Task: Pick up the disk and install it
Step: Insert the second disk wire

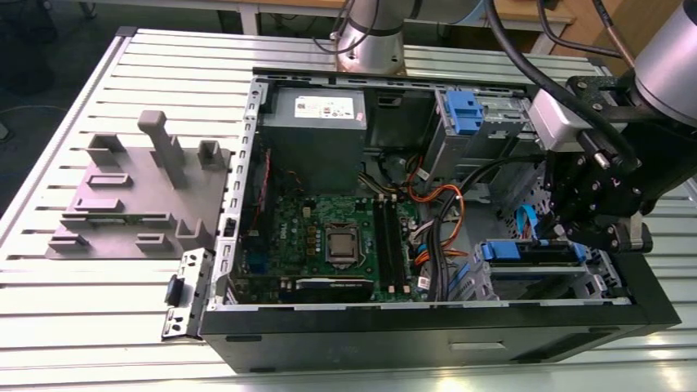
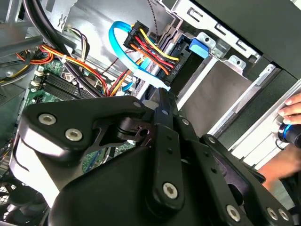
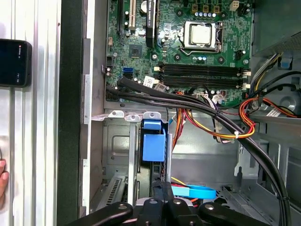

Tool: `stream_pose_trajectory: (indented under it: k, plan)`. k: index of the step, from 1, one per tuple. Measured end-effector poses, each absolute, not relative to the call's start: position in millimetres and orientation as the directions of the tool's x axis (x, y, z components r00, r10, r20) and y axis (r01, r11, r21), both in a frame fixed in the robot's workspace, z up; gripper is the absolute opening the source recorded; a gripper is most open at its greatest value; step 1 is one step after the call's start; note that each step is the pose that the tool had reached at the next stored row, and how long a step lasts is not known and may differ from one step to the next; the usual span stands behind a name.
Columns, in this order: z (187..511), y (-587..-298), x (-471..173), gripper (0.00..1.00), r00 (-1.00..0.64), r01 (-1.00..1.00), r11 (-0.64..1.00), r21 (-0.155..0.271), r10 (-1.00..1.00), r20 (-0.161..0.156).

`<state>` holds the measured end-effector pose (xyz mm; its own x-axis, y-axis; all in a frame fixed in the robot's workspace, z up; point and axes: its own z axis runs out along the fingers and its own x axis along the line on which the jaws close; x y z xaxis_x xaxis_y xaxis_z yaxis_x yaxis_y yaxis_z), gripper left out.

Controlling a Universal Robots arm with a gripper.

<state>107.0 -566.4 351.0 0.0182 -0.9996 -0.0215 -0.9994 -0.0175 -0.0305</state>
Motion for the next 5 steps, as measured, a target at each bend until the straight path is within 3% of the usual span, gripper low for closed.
stream_pose_trajectory:
  k: [5]
  plan:
    - [351.0, -566.4, 107.0, 0.11, 0.018, -0.999, -0.017, -0.03, -1.0, -0.022]
